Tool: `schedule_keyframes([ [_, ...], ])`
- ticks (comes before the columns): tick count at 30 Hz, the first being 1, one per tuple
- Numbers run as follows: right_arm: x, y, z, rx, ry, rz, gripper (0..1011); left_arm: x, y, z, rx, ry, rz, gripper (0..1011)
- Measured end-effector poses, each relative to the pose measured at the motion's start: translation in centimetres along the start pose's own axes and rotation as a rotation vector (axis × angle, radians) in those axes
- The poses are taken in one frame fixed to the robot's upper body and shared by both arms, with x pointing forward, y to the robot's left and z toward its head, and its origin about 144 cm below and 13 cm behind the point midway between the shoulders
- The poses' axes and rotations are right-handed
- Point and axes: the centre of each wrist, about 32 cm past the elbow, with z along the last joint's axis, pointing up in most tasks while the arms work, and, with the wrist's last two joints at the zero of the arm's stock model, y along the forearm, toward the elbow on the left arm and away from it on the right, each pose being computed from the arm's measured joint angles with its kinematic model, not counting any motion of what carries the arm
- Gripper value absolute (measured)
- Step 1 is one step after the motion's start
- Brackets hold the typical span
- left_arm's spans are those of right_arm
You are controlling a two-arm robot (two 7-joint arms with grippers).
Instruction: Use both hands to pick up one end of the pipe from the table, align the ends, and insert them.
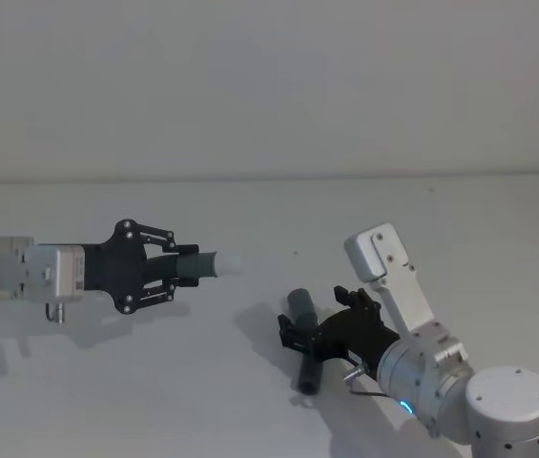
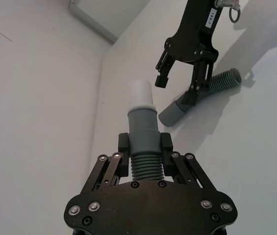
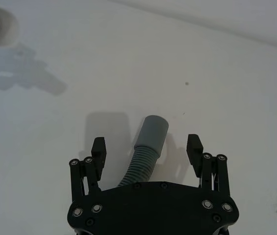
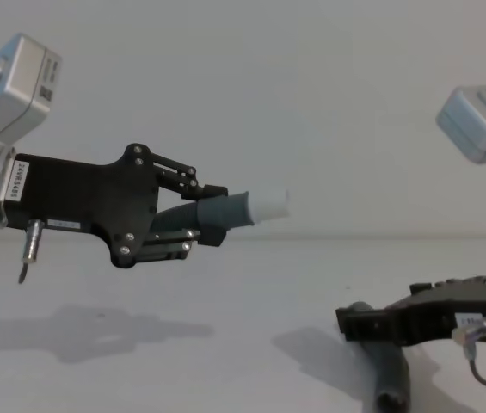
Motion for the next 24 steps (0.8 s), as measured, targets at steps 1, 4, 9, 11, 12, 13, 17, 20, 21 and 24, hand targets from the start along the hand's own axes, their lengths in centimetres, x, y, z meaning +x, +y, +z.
schedule_keyframes([
  [1,-0.02,0.03,-0.06,-0.004,0.001,0.002,1000,0.00,0.00,0.00,0.000,0.000,0.000,336],
  [4,-0.07,0.06,-0.15,-0.010,0.002,0.008,1000,0.00,0.00,0.00,0.000,0.000,0.000,336],
  [9,-0.22,0.16,-0.31,-0.020,0.006,0.019,1000,0.00,0.00,0.00,0.000,0.000,0.000,336],
  [11,-0.29,0.21,-0.36,-0.025,0.008,0.023,1000,0.00,0.00,0.00,0.000,0.000,0.000,336],
  [12,-0.29,0.21,-0.36,-0.025,0.008,0.023,1000,0.00,0.00,0.00,0.000,0.000,0.000,336],
  [13,-0.33,0.23,-0.39,-0.028,0.009,0.028,1001,0.00,0.00,0.00,0.000,0.000,0.000,336],
  [17,-0.39,0.27,-0.41,-0.034,0.009,0.033,1000,0.00,0.00,0.00,0.000,0.000,0.000,336],
  [20,-0.44,0.31,-0.39,-0.042,0.007,0.040,1001,0.00,0.00,0.00,0.000,0.000,0.000,336],
  [21,-0.45,0.32,-0.38,-0.043,0.007,0.041,1001,0.00,0.00,0.00,0.000,0.000,0.000,336],
  [24,-0.46,0.34,-0.33,-0.050,0.005,0.045,1001,0.00,0.00,0.00,0.000,0.000,0.000,336],
])
